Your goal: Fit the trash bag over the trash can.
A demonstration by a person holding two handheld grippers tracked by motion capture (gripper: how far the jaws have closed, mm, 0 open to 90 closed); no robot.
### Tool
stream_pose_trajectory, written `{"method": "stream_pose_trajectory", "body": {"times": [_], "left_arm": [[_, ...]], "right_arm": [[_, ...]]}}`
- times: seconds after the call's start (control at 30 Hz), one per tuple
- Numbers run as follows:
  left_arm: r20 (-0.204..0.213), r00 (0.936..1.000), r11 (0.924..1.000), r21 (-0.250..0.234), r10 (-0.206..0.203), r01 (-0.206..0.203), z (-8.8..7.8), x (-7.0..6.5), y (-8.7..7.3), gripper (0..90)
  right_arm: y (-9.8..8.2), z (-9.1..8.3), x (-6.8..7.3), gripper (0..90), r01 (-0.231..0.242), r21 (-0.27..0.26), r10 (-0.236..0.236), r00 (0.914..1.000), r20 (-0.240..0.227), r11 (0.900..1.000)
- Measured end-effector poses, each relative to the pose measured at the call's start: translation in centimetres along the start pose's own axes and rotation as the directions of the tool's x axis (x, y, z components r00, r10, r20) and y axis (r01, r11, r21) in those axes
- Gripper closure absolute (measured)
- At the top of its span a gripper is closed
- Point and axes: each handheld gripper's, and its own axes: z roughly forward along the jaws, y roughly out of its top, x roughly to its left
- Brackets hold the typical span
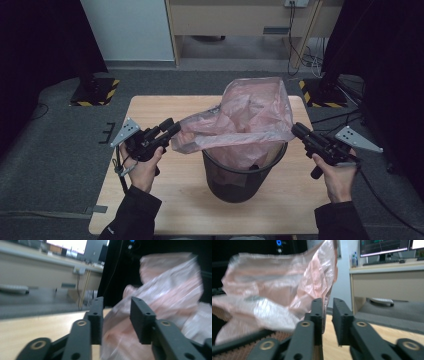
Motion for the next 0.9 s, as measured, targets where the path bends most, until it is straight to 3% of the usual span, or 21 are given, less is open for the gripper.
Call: {"method": "stream_pose_trajectory", "body": {"times": [0.13,0.27,0.37,0.43,0.5,0.6,0.63,0.7,0.8,0.9], "left_arm": [[0.061,0.9974,0.9990,-0.025,0.040,-0.038,0.4,-0.5,1.2,50.8],[0.117,0.9907,0.9976,-0.010,0.069,-0.068,1.5,-0.8,2.1,44.6],[0.157,0.9858,0.9982,-0.005,0.060,-0.060,2.2,-0.7,2.4,41.5],[0.169,0.9829,0.9971,0.007,0.073,-0.075,2.6,-0.8,2.5,40.7],[0.192,0.9777,0.9952,0.029,0.086,-0.093,3.1,-1.0,2.4,40.8],[0.224,0.9677,0.9876,0.078,0.116,-0.137,3.6,-1.4,2.0,50.2],[0.225,0.9646,0.9826,0.092,0.137,-0.161,3.7,-1.4,1.9,61.0],[0.236,0.9594,0.9755,0.118,0.155,-0.186,3.8,-1.6,1.7,72.7],[0.268,0.9527,0.9746,0.130,0.143,-0.183,3.8,-1.8,1.9,87.6],[0.274,0.9514,0.9731,0.139,0.141,-0.184,3.8,-1.9,2.0,90.0]], "right_arm": [[0.9,0.5,0.2,60.5,-0.005,-0.033,0.005,0.9999,-0.009,0.999],[1.9,1.3,0.5,45.4,-0.005,-0.053,0.004,0.9999,-0.016,0.999],[2.6,2.1,0.7,41.6,-0.019,-0.060,0.017,0.9990,-0.041,0.998],[2.9,2.7,0.7,40.8,-0.013,-0.044,0.011,0.9989,-0.046,0.999],[3.0,3.2,0.7,46.9,-0.003,-0.016,0.002,0.9986,-0.052,1.000],[2.6,3.6,0.7,69.2,0.014,-0.001,-0.015,0.9972,-0.074,1.000],[2.4,3.5,0.8,77.5,0.014,0.001,-0.014,0.9971,-0.075,1.000],[2.1,3.5,0.8,86.9,0.023,-0.010,-0.024,0.9968,-0.076,1.000],[1.9,3.1,0.5,89.4,0.015,-0.008,-0.015,0.9972,-0.073,1.000],[2.0,2.7,0.2,89.6,0.014,-0.009,-0.015,0.9978,-0.065,1.000]]}}
